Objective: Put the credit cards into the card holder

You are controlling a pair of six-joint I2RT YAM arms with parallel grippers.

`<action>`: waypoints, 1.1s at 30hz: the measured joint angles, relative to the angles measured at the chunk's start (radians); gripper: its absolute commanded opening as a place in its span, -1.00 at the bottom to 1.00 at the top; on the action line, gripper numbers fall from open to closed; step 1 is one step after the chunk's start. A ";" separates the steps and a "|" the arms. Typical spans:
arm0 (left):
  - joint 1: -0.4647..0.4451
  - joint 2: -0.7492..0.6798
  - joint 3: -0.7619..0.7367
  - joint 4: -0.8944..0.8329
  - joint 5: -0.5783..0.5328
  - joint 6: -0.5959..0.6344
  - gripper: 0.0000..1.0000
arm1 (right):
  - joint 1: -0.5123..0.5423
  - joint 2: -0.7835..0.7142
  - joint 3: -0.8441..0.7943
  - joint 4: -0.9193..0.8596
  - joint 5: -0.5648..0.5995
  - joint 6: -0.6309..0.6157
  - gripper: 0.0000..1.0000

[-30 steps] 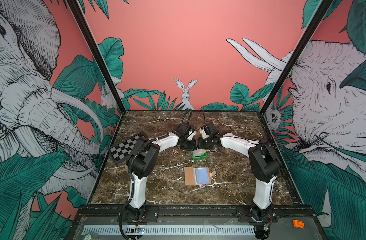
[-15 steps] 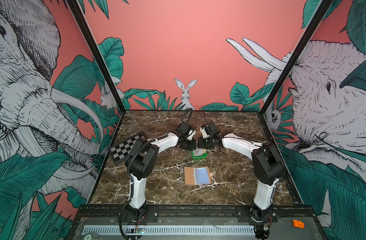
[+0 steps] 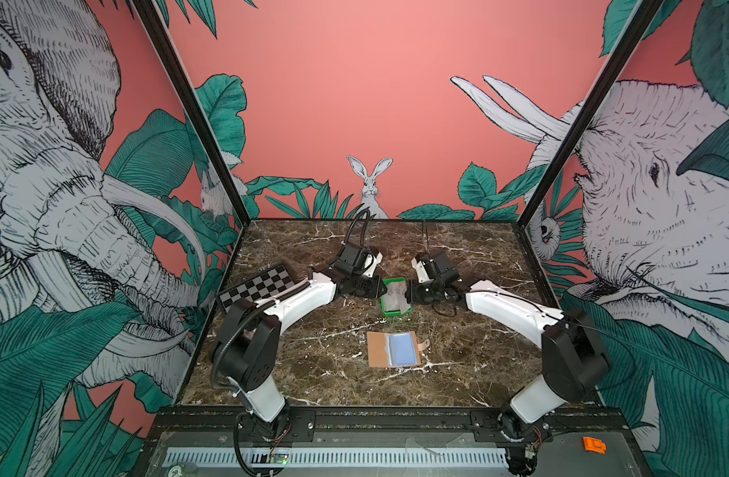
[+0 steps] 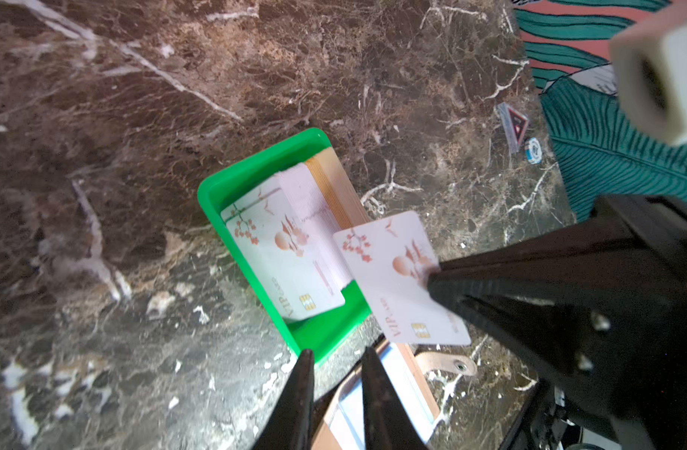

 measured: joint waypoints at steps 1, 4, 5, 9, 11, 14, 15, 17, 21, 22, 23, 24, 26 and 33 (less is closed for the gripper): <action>-0.002 -0.031 -0.037 0.020 0.001 -0.016 -0.48 | 0.002 -0.027 -0.017 0.002 0.003 0.002 -1.00; -0.010 -0.128 -0.157 0.082 0.001 -0.070 -0.44 | 0.011 -0.119 -0.077 0.006 0.016 0.007 -1.00; -0.014 -0.159 -0.194 0.103 0.000 -0.089 -0.43 | 0.016 -0.149 -0.097 0.010 0.022 0.010 -1.00; -0.032 -0.283 -0.325 0.193 -0.004 -0.170 -0.37 | 0.031 -0.264 -0.179 0.019 0.038 0.028 -1.00; -0.043 -0.338 -0.378 0.237 -0.009 -0.207 -0.34 | 0.041 -0.308 -0.212 0.020 0.046 0.033 -1.00; -0.067 -0.398 -0.438 0.286 -0.022 -0.255 -0.32 | 0.063 -0.362 -0.250 0.022 0.053 0.044 -1.00; -0.074 -0.412 -0.454 0.298 -0.027 -0.267 -0.32 | 0.071 -0.379 -0.261 0.022 0.055 0.047 -1.00; -0.083 -0.436 -0.489 0.330 -0.032 -0.293 -0.29 | 0.085 -0.416 -0.285 0.024 0.061 0.051 -1.00; -0.113 -0.472 -0.576 0.408 -0.034 -0.345 -0.25 | 0.103 -0.498 -0.348 0.045 0.069 0.075 -1.00; -0.117 -0.475 -0.595 0.426 -0.029 -0.357 -0.24 | 0.105 -0.516 -0.362 0.047 0.069 0.082 -1.00; -0.120 -0.477 -0.614 0.445 -0.023 -0.369 -0.24 | 0.106 -0.534 -0.376 0.051 0.071 0.088 -1.00; -0.122 -0.478 -0.629 0.463 -0.016 -0.381 -0.24 | 0.108 -0.549 -0.388 0.056 0.071 0.093 -1.00; -0.129 -0.478 -0.665 0.522 0.004 -0.410 -0.24 | 0.112 -0.585 -0.420 0.072 0.071 0.108 -1.00; -0.138 -0.463 -0.720 0.721 0.097 -0.471 -0.26 | 0.126 -0.674 -0.509 0.130 0.056 0.161 -1.00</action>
